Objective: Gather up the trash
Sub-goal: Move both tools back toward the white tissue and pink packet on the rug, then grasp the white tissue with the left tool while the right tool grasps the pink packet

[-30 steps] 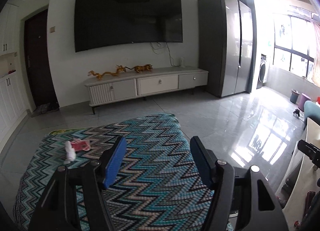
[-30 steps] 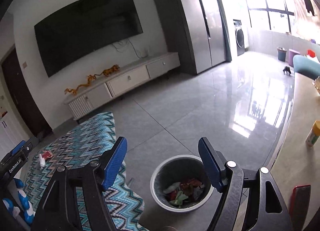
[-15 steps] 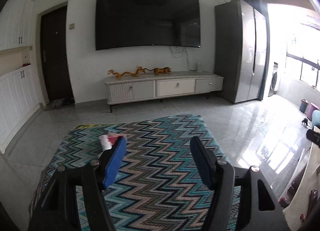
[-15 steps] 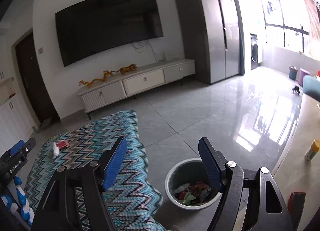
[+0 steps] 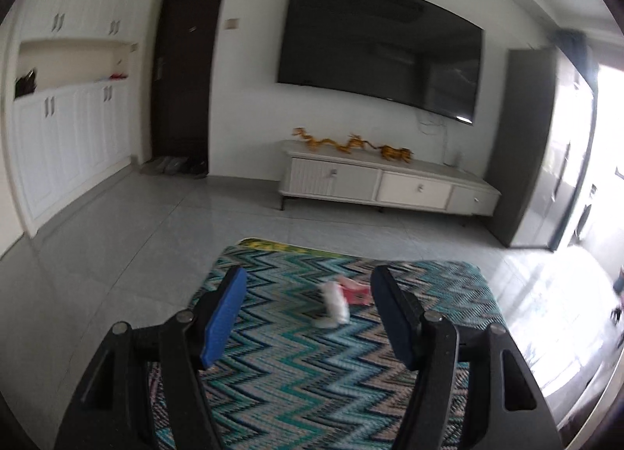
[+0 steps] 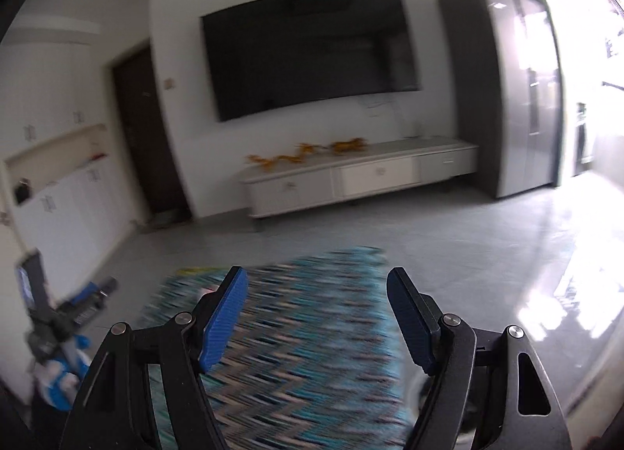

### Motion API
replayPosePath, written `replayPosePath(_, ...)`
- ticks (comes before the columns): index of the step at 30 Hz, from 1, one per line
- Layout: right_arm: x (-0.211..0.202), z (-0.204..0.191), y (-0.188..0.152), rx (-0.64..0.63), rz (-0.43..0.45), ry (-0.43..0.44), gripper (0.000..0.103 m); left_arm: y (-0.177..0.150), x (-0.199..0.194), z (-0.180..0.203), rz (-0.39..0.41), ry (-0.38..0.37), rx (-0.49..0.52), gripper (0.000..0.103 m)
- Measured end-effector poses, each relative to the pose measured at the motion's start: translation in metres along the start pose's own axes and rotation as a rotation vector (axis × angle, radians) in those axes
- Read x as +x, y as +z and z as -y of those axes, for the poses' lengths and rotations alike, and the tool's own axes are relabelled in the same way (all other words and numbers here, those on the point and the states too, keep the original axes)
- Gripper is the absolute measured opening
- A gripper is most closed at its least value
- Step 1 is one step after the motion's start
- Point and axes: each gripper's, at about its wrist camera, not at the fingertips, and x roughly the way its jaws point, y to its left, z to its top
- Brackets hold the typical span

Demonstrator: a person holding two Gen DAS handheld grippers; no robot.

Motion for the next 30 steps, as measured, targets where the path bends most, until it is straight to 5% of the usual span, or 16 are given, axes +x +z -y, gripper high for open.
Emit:
replayPosePath(6, 0.073, -0.046, 0.013, -0.094, -0.034, 0.162, 0.066, -0.011, 0.041, -0.016, -0.074, -0.026, -0.019, 0.064)
replayPosePath(12, 0.177, -0.074, -0.015, -0.15, -0.152, 0.282, 0.063, -0.036, 0.105, 0.005, -0.17, -0.069, 0.007, 0.064)
replayPosePath(21, 0.329, -0.081, -0.068, -0.157, -0.316, 0.407, 0.053, -0.07, 0.201, 0.027, -0.289, -0.114, 0.021, 0.062)
replayPosePath(30, 0.414, -0.096, -0.099, -0.157, -0.447, 0.487, 0.053, -0.084, 0.234, 0.026, -0.353, -0.172, -0.038, 0.048)
